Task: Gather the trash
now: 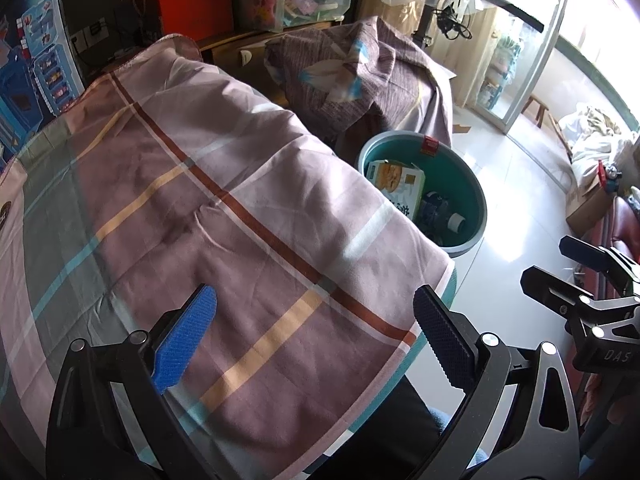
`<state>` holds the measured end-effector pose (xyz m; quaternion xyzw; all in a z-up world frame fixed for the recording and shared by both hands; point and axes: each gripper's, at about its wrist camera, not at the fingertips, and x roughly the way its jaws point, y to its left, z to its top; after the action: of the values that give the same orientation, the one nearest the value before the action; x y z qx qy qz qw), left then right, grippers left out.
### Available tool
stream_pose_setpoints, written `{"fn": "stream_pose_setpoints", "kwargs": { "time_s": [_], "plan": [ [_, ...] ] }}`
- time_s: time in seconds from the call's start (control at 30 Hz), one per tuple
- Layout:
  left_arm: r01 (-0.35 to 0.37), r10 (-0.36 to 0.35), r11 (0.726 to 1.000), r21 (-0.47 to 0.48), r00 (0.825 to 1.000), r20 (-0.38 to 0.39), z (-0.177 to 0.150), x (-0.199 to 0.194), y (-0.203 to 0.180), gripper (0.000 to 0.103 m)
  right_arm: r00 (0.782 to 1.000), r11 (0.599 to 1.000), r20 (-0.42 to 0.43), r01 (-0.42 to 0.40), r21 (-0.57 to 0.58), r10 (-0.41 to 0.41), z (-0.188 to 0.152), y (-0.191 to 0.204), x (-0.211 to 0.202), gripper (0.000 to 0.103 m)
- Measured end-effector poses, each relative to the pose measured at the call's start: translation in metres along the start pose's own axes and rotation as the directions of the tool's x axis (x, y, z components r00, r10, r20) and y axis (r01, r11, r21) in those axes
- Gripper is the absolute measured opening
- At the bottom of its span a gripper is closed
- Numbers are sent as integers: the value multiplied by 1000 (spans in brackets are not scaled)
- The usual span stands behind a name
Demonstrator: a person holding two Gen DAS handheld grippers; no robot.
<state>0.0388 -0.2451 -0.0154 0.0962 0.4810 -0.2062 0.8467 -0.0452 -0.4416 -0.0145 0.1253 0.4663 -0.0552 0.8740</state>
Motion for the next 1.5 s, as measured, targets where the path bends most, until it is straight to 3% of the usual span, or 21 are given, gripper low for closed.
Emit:
{"fn": "stream_pose_setpoints", "kwargs": {
  "time_s": [1.5],
  "plan": [
    [-47, 48, 998, -28, 999, 17, -2, 6, 7, 99, 1000, 1000, -21, 20, -3, -20, 3, 0, 10, 96]
  ]
}}
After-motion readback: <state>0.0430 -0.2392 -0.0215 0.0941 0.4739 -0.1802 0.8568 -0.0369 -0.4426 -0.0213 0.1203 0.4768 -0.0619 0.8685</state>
